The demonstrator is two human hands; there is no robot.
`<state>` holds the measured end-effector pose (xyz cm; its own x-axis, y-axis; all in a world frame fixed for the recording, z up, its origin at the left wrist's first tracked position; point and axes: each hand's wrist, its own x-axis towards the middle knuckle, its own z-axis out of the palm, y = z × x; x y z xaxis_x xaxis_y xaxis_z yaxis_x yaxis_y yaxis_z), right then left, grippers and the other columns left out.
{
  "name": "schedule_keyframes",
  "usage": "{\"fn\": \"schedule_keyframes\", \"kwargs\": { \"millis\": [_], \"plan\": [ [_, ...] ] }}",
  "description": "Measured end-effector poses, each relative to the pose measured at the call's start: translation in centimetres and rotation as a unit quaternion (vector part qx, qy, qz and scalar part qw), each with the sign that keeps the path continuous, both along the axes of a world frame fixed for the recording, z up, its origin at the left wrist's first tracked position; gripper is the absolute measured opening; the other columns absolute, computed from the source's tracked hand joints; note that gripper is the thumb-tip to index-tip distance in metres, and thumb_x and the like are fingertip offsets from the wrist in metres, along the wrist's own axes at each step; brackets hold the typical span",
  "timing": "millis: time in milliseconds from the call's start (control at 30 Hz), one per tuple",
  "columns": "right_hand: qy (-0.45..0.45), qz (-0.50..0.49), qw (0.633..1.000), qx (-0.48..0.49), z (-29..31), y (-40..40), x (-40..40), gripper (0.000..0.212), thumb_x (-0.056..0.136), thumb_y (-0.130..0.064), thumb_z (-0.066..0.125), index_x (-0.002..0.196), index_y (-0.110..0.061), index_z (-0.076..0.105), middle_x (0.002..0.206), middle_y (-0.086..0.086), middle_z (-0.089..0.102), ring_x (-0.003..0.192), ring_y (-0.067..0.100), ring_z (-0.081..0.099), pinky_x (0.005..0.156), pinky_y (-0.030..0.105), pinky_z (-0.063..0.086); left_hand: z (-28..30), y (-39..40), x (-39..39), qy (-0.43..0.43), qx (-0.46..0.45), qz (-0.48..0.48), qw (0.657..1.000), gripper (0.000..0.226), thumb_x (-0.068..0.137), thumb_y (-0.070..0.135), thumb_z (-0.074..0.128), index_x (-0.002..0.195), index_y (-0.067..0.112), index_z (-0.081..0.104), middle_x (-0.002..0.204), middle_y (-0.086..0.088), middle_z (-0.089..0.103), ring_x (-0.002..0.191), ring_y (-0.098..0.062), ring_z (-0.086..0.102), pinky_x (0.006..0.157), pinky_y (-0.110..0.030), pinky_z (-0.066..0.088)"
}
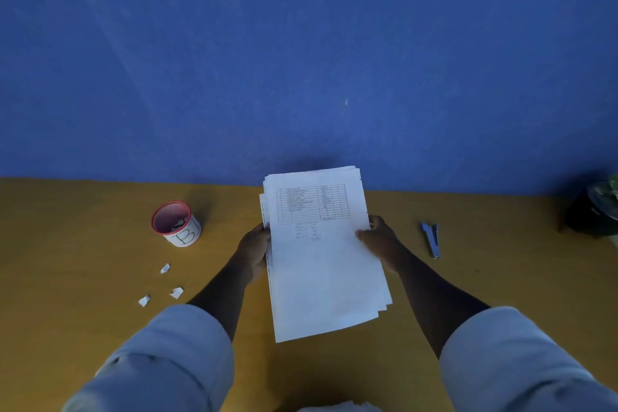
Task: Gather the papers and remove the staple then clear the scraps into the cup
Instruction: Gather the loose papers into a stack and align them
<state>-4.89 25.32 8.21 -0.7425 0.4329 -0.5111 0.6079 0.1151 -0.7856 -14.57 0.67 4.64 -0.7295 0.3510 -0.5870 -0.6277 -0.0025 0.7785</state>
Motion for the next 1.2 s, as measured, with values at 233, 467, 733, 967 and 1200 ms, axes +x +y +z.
{"fn": "schedule_keyframes", "kwargs": {
  "millis": [233, 467, 733, 967, 1200],
  "plan": [
    [0.031, -0.025, 0.998, -0.048, 0.2, -0.1, -0.1, 0.033, 0.088, -0.012, 0.054, 0.121, -0.012, 0.058, 0.116, 0.007, 0.066, 0.102, 0.023, 0.064, 0.091, 0.041, 0.054, 2.2, 1.7, -0.2, -0.001, 0.036, -0.037, 0.999, 0.053, 0.093, 0.064, 0.046, 0.130, 0.028, 0.062, 0.124, -0.001, 0.071, 0.114, -0.028, 0.067, 0.095, -0.051, 0.054],
    [0.082, -0.008, 0.993, -0.089, 1.1, 0.2, 0.0, 0.019, 0.085, -0.014, 0.068, 0.102, -0.023, 0.066, 0.105, -0.001, 0.072, 0.097, 0.019, 0.068, 0.090, 0.040, 0.055, 2.1, 2.0, -0.5, 0.076, -0.024, -0.007, 0.997, 0.039, 0.087, 0.028, 0.075, 0.122, 0.011, 0.069, 0.122, -0.008, 0.072, 0.107, -0.029, 0.070, 0.097, -0.048, 0.054],
    [0.116, -0.020, 0.993, -0.030, 3.3, 0.1, -1.1, 0.033, 0.080, -0.009, 0.072, 0.108, -0.024, 0.063, 0.096, -0.011, 0.067, 0.084, 0.002, 0.061, 0.061, 0.017, 0.045, 4.3, 3.1, -1.3, 0.209, -0.020, -0.018, 0.978, 0.027, 0.086, 0.020, 0.077, 0.112, 0.019, 0.073, 0.100, 0.013, 0.077, 0.092, -0.001, 0.072, 0.066, -0.011, 0.055],
    [0.146, -0.052, 0.988, -0.012, 3.8, -0.1, -1.9, 0.030, 0.081, -0.013, 0.073, 0.110, -0.018, 0.065, 0.097, -0.004, 0.068, 0.079, 0.008, 0.063, 0.063, 0.021, 0.047, 5.7, 3.3, -2.1, 0.287, -0.015, -0.003, 0.958, 0.032, 0.085, 0.018, 0.077, 0.117, 0.018, 0.071, 0.108, 0.013, 0.075, 0.098, -0.004, 0.072, 0.072, -0.015, 0.056],
    [0.153, -0.042, 0.987, -0.026, 3.7, 0.3, -1.9, 0.029, 0.078, -0.010, 0.076, 0.103, -0.020, 0.063, 0.096, -0.006, 0.067, 0.086, 0.010, 0.065, 0.062, 0.020, 0.050, 6.1, 3.4, -1.8, 0.280, 0.024, 0.018, 0.960, 0.036, 0.076, 0.026, 0.086, 0.107, 0.014, 0.071, 0.105, 0.001, 0.077, 0.096, -0.018, 0.074, 0.070, -0.024, 0.059]
  ]
}}
